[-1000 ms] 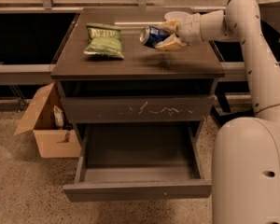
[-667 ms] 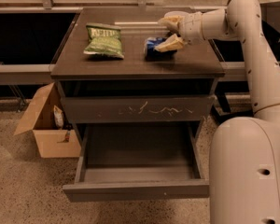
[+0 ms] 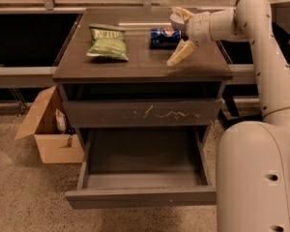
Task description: Pick pepsi can from middle drawer and place on counter
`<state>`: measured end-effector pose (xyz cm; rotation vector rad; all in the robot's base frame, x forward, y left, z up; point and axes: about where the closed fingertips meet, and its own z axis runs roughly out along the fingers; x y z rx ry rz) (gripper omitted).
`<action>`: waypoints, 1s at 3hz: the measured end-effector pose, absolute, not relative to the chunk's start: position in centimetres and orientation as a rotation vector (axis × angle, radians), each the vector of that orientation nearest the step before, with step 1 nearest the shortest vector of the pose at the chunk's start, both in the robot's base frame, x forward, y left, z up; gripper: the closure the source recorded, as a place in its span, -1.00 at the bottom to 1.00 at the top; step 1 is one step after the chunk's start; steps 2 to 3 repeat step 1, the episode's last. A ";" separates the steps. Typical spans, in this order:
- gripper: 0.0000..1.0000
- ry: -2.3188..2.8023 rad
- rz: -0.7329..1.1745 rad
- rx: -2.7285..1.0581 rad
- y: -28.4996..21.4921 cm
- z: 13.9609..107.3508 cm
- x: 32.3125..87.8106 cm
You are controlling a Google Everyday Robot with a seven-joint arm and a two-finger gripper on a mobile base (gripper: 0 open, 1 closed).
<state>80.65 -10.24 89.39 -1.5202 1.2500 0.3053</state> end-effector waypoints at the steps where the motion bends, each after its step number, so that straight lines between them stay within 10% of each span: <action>1: -1.00 1.231 0.258 -1.468 -12.7 91.5 79.8; 3: -1.00 1.231 0.258 -1.468 -12.7 91.5 79.8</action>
Offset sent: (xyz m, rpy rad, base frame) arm 0.0000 0.0000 0.0000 0.0000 0.0000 0.0000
